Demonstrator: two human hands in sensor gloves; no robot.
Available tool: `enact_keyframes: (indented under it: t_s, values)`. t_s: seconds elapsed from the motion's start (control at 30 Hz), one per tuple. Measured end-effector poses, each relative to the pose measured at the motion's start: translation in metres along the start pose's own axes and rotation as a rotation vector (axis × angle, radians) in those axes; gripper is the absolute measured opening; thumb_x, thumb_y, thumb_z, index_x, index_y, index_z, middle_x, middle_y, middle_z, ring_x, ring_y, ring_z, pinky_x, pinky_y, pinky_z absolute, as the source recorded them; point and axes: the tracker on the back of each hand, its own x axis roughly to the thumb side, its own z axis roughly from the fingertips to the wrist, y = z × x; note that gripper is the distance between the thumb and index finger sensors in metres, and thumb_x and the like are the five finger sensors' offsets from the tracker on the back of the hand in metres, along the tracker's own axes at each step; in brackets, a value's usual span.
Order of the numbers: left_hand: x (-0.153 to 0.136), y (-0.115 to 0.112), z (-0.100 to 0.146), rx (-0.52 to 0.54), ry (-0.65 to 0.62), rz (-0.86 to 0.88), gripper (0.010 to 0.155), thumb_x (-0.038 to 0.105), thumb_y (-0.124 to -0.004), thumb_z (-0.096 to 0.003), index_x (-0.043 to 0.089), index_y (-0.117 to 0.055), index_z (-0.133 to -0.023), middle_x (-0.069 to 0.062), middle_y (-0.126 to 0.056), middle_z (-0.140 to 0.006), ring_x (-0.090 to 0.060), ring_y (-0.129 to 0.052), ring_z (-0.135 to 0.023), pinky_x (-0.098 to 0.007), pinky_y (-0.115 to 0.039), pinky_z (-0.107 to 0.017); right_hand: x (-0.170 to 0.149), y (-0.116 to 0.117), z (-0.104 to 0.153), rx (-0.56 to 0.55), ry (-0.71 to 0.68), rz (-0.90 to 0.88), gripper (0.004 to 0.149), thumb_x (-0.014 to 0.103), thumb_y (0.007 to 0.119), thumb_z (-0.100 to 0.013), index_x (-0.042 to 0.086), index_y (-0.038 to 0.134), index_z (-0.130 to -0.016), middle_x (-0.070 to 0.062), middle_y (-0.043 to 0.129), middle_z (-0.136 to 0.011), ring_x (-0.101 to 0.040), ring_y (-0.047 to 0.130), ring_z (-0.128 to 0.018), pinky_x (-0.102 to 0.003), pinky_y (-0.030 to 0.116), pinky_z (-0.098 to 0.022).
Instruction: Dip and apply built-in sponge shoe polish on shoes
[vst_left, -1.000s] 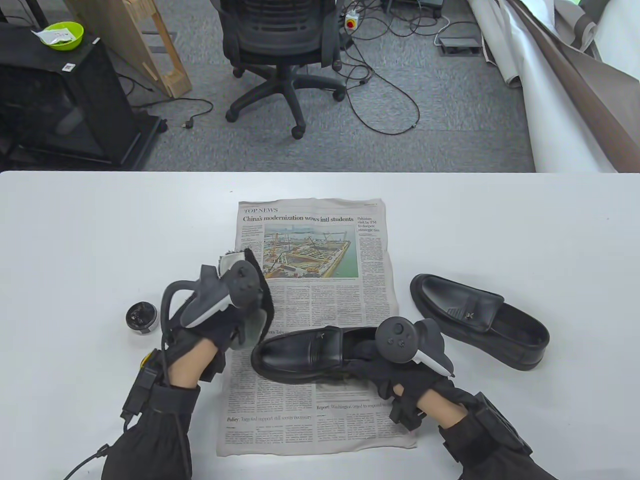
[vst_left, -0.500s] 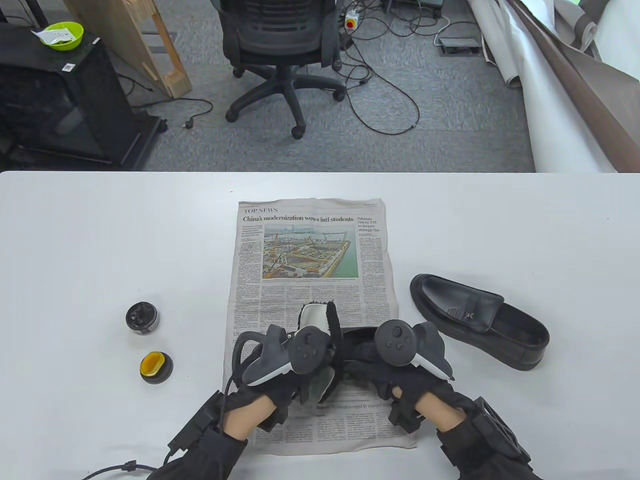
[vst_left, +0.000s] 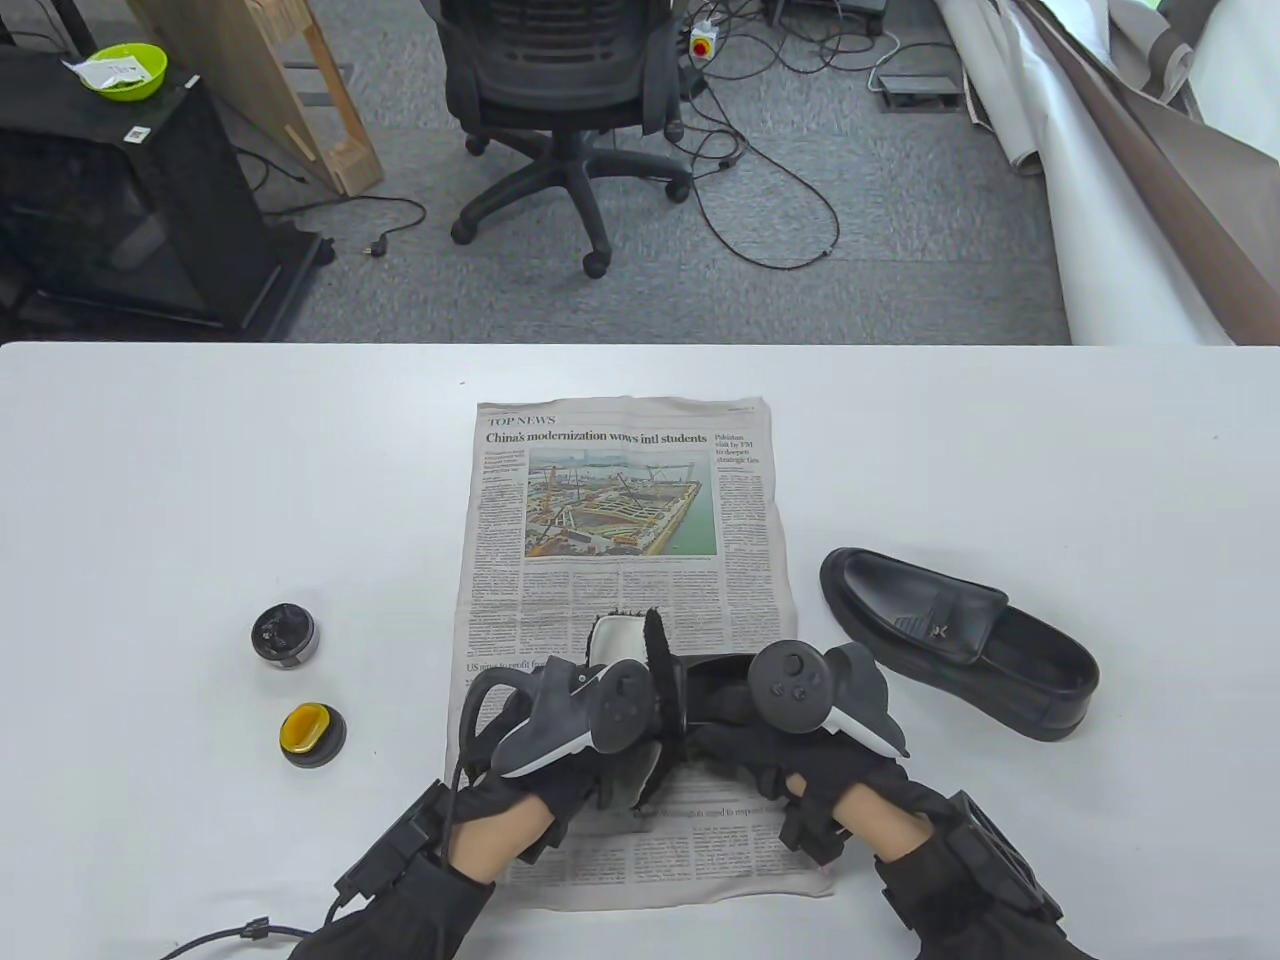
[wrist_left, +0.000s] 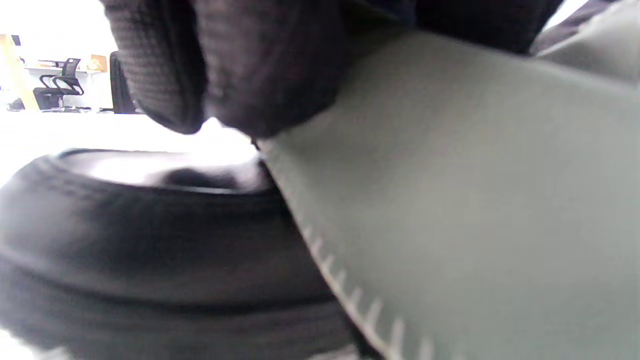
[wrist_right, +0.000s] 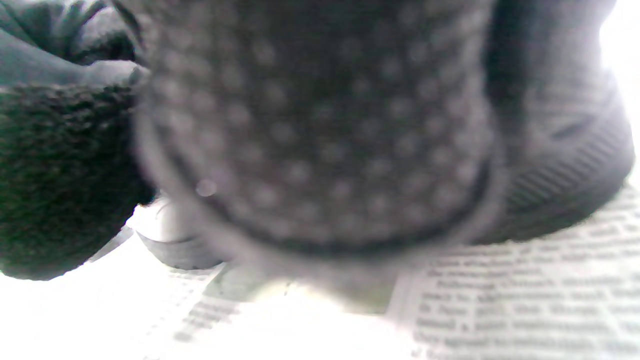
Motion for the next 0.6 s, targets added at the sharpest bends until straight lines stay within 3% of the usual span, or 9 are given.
enact_keyframes:
  t_s: [0.23, 0.6]
  values:
    - [-0.027, 0.002, -0.001, -0.112, 0.061, -0.075, 0.050, 0.054, -0.081, -0.0409, 0.032, -0.078, -0.086, 0.004, -0.099, -0.054, -0.006, -0.099, -0.023, -0.043, -0.086, -0.055, 0.000, 0.000, 0.000, -0.002, 0.003, 0.002, 0.046, 0.050, 0.083, -0.035, 0.024, 0.095, -0.070, -0.005, 0.101, -0.061, 0.001, 0.107, -0.001, -0.026, 0.097, -0.023]
    - [-0.061, 0.011, 0.001, -0.195, 0.209, -0.200, 0.049, 0.051, -0.086, -0.0410, 0.032, -0.080, -0.085, 0.004, -0.100, -0.054, -0.007, -0.100, -0.024, -0.043, -0.086, -0.056, -0.001, 0.000, 0.000, -0.005, 0.005, 0.002, 0.046, 0.051, 0.083, -0.034, 0.024, 0.096, -0.069, -0.004, 0.102, -0.060, 0.002, 0.107, 0.000, -0.026, 0.097, -0.023]
